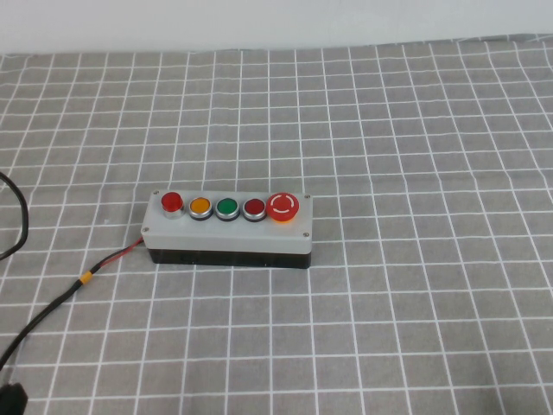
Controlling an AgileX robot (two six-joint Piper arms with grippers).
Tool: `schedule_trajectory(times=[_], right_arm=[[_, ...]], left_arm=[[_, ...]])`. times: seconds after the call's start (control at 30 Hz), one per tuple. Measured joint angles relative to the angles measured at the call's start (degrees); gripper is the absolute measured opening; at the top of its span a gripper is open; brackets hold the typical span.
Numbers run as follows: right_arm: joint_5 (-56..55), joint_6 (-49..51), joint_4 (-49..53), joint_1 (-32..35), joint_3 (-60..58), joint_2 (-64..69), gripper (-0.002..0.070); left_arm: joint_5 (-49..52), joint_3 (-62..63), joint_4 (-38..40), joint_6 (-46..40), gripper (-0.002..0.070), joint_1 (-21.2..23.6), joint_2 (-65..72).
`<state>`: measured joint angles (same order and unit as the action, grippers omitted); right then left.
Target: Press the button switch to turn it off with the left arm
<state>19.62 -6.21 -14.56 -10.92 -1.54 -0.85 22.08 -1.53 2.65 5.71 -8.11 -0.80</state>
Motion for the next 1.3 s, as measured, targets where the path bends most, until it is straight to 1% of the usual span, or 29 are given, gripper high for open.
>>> schedule_trajectory(times=[0.17,0.27,1.3], right_arm=[[0.0,0.0,0.0,0.0,0.0,0.0,-0.0016],[0.0,0.0,0.0,0.0,0.0,0.0,-0.0016],[0.0,0.0,0.0,0.0,0.0,0.0,-0.0016]], left_arm=[[0.2,0.0,-4.9,0.0,-0.0004,0.0,0.0],[0.2,0.0,-6.1,0.0,-0.0004,0.0,0.0],[0.3,0.0,-6.5,0.0,-0.0004,0.0,0.0]])
